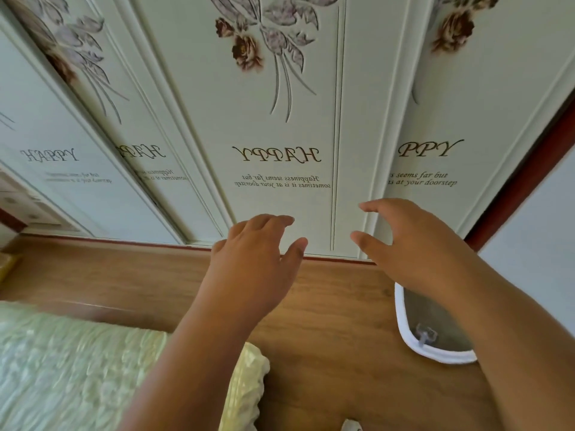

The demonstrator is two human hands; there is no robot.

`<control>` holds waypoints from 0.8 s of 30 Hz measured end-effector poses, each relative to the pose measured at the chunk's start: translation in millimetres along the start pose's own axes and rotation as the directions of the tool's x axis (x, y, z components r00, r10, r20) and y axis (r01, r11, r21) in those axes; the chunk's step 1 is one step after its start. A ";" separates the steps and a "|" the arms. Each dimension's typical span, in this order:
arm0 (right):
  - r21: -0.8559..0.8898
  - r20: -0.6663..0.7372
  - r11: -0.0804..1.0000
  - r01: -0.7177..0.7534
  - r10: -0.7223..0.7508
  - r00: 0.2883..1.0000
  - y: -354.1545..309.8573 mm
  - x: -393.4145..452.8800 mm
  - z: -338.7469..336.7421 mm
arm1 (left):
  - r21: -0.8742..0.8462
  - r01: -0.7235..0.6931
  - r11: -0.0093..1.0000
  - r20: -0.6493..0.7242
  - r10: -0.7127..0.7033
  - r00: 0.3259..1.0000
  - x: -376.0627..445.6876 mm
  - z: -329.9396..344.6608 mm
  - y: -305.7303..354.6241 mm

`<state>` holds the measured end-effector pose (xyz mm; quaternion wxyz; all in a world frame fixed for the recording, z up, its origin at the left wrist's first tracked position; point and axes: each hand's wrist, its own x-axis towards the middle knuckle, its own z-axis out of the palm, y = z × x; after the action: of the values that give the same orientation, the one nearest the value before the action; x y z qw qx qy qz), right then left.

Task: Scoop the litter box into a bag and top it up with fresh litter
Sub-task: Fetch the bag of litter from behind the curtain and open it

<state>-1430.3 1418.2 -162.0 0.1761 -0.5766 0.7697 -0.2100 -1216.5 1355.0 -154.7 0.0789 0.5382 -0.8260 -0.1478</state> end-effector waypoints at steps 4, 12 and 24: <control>-0.015 0.036 1.000 0.024 -0.024 0.999 -2.1 26.1 6.5 | -0.022 0.042 0.999 -0.006 -0.042 0.999 24.8 1.8 -9.2; -0.045 0.051 0.999 0.012 -0.010 0.999 -26.2 91.2 22.1 | -0.076 0.057 0.995 0.006 -0.057 0.998 87.1 0.3 -43.2; -0.132 0.040 0.979 0.153 -0.148 0.988 -149.3 250.0 67.7 | -0.116 0.127 0.985 -0.095 -0.138 0.986 210.1 -56.7 -170.5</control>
<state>-1342.3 1132.8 -148.2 0.1321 -0.6468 0.7335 -0.1616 -1138.2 1090.0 -163.4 0.1405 0.5937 -0.7739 -0.1699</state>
